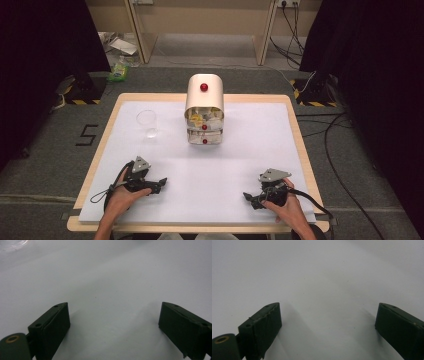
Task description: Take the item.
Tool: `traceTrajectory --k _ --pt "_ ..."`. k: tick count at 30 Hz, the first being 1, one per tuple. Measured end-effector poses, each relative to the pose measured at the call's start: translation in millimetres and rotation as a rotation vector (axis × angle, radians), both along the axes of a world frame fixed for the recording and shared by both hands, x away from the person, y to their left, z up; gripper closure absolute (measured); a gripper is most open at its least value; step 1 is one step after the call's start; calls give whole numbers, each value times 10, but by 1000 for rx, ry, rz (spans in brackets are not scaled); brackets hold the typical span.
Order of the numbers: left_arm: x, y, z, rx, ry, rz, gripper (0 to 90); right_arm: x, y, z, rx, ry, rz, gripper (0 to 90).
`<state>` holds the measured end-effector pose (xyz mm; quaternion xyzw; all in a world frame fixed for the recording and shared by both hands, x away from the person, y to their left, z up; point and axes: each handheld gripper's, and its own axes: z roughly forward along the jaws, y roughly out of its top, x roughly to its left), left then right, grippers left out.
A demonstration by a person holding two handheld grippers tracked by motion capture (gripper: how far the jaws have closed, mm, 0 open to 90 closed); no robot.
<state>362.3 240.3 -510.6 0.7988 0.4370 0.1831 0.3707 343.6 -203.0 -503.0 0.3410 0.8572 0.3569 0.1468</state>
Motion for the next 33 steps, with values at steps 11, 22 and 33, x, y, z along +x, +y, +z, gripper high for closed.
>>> traceTrajectory --k 11,22,33 --pt "-1 14 8 -4 -1 6 108 1 0 1 1 1 0 77" --pt "-3 23 19 -18 -8 18 149 -3 2 2 2 2 -1 78" --pt "13 -62 232 -111 -47 -32 156 -1 0 2 1 1 1 78"
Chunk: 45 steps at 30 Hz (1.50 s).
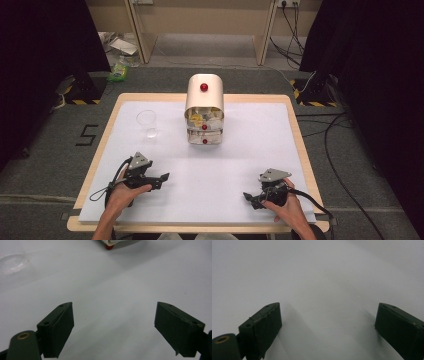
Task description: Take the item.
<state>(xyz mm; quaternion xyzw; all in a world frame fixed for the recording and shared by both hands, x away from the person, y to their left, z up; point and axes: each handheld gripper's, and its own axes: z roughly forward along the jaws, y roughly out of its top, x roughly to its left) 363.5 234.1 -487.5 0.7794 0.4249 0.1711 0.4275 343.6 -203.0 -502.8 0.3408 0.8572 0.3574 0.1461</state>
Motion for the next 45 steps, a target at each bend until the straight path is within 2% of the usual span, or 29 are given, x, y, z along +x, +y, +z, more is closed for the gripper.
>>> traceTrajectory --k 2,6,7,11,16,25,37,40,43,45 --pt "6 -8 22 -5 -5 -4 160 0 0 0 0 -1 1 78" --pt "20 -46 149 -23 -49 -18 165 -2 1 0 0 0 0 79" --pt "20 -46 149 -23 -49 -18 170 -2 1 0 0 0 0 79" --pt "42 -81 321 -74 -87 -44 181 -3 1 0 1 1 -2 79" --pt "83 -146 501 -95 -124 -76 203 -1 0 0 1 2 -1 78" --pt "124 -331 675 -91 -172 -133 258 -2 1 0 1 2 -2 78" --pt "207 -514 837 -105 -229 -163 307 2 -1 0 0 0 1 78" --pt "248 -562 889 -93 -240 -170 318 0 0 0 0 0 0 78" --pt "300 -606 947 -110 -251 -176 339 2 -1 -1 0 0 1 78" --pt "339 -635 986 -132 -242 -190 347 -1 1 -1 1 2 -1 78"
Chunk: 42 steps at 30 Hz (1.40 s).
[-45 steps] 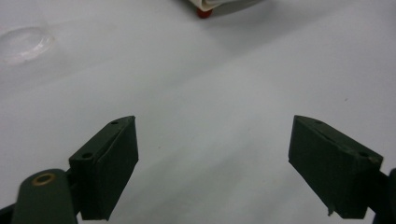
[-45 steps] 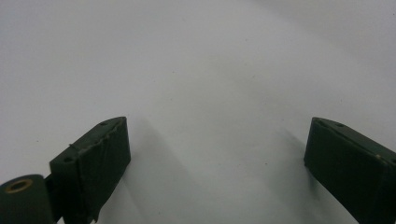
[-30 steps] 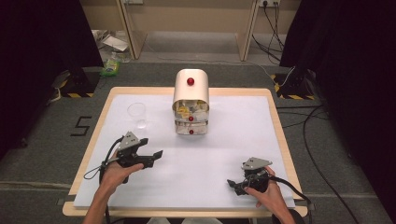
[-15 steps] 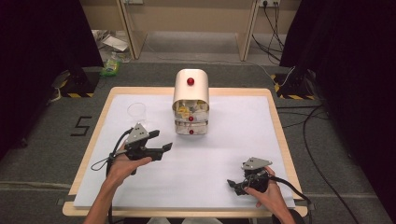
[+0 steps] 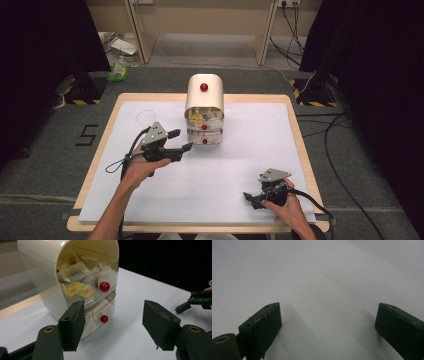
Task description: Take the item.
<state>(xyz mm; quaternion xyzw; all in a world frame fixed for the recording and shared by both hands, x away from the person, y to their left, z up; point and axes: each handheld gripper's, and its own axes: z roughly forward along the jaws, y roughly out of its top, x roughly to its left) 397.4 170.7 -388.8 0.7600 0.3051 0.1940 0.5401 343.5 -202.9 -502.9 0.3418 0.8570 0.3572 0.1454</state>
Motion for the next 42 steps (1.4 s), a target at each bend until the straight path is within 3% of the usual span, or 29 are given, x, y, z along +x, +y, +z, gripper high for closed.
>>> traceTrajectory --k 3,19,42 --pt "57 -41 49 -18 7 -15 369 4 -2 0 -1 -1 2 77" --pt "285 -235 179 11 -21 -37 419 4 -2 0 -1 -1 2 77" --pt "596 -359 130 57 9 -9 427 4 -2 -1 0 -2 3 77"
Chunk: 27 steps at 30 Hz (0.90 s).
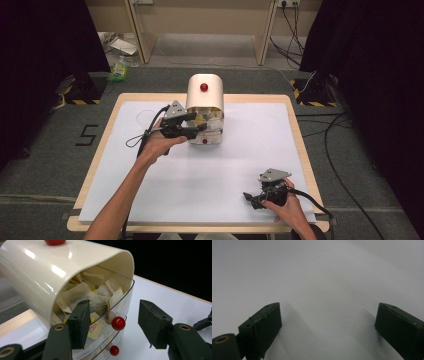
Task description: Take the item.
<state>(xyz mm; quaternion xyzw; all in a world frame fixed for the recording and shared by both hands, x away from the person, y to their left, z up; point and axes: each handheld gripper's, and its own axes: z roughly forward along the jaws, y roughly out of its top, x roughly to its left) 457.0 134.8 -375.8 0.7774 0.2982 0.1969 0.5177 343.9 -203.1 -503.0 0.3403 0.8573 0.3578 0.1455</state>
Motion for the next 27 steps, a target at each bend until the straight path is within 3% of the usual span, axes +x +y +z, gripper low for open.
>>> traceTrajectory --k 9,19,27 --pt "1 -7 -2 0 10 -2 423 0 0 0 -2 -1 0 77" --pt "-123 -8 4 11 21 -14 428 0 0 0 -2 0 -1 76" --pt "-271 -44 -18 46 -10 -7 425 1 -1 0 -2 0 0 77"
